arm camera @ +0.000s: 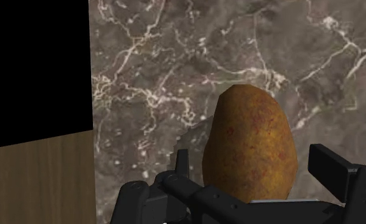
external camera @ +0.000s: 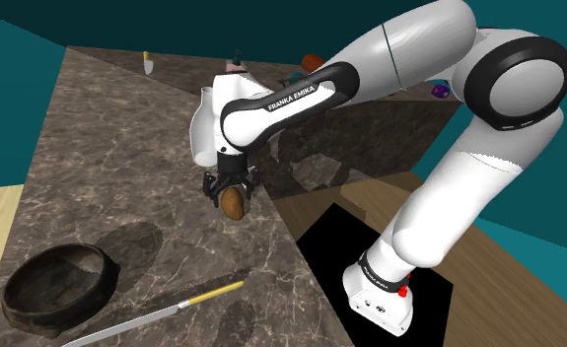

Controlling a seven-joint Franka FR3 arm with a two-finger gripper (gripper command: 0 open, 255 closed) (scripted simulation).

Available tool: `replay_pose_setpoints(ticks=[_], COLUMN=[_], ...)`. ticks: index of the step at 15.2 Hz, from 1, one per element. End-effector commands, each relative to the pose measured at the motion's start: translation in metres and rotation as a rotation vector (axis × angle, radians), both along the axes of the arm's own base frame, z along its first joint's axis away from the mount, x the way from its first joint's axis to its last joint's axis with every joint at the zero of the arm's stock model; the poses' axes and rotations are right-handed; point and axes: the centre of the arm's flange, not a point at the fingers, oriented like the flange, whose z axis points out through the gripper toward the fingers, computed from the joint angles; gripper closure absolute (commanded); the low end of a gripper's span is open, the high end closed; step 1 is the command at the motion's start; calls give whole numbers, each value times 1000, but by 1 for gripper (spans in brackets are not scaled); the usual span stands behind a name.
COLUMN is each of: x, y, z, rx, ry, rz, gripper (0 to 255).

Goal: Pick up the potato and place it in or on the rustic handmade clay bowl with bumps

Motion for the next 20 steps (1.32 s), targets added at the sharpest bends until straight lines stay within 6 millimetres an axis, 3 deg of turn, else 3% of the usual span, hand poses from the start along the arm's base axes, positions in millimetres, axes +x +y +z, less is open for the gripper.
replay_pose_setpoints(ticks=[1, 2, 11, 20], x=[0, 0, 0, 0], y=[0, 0, 0, 0], z=[0, 0, 0, 47], rx=[0, 0, 0, 0], ry=[0, 0, 0, 0], rz=[0, 0, 0, 0], gripper=[0, 255, 255, 255])
